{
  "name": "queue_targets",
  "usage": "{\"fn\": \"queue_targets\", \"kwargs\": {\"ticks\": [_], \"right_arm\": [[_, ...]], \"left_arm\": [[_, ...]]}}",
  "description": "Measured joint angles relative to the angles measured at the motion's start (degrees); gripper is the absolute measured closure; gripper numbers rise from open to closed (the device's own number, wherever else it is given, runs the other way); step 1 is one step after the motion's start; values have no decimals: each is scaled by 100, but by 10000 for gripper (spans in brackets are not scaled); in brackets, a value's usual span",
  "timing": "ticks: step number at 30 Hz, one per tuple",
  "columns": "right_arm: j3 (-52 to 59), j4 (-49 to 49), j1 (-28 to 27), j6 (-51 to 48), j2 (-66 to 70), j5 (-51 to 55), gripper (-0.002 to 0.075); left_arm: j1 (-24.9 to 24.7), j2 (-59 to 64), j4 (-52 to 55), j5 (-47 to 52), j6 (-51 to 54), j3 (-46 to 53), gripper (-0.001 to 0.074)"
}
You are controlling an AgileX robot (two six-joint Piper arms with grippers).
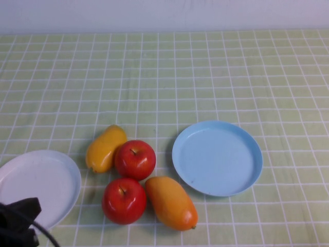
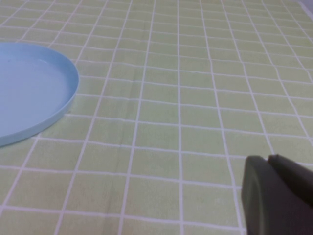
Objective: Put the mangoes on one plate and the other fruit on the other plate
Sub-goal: Put one type of fruit in the left plate
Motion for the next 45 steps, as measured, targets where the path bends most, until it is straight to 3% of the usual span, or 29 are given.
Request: {"fn": "queue_targets", "kwargs": {"ticks": [5,11,14,21,26,32,35,37,42,45], "right_arm": [[0,0,0,0,0,0,742],[0,0,0,0,0,0,742],[0,0,0,0,0,0,742],[0,0,0,0,0,0,742],[0,0,0,0,0,0,742],[0,0,0,0,0,0,742],[0,0,0,0,0,0,742],[0,0,0,0,0,0,742],[0,0,0,0,0,0,742],[0,0,0,0,0,0,744]], "left_arm": [[0,1608,205,1042,650,-1080,740],[-62,3139,829,1603,814,-2284,740],[-471,3898,1449,1896,483,-2879,740],[-2154,5083,3052,2698,-1107,-4039,740],[-3158,5533,3419,3128,-1830,-4402,740],[-3653,5831,3261,3187,-1675,-4561,728],[-3667,5928,3202,3216,-1354,-4563,648],[-3640,5982,3202,3225,-1293,-4563,552],[-3423,6102,3202,2951,-1869,-4572,198],[-3288,6282,3202,2866,-2133,-4572,112]]}}
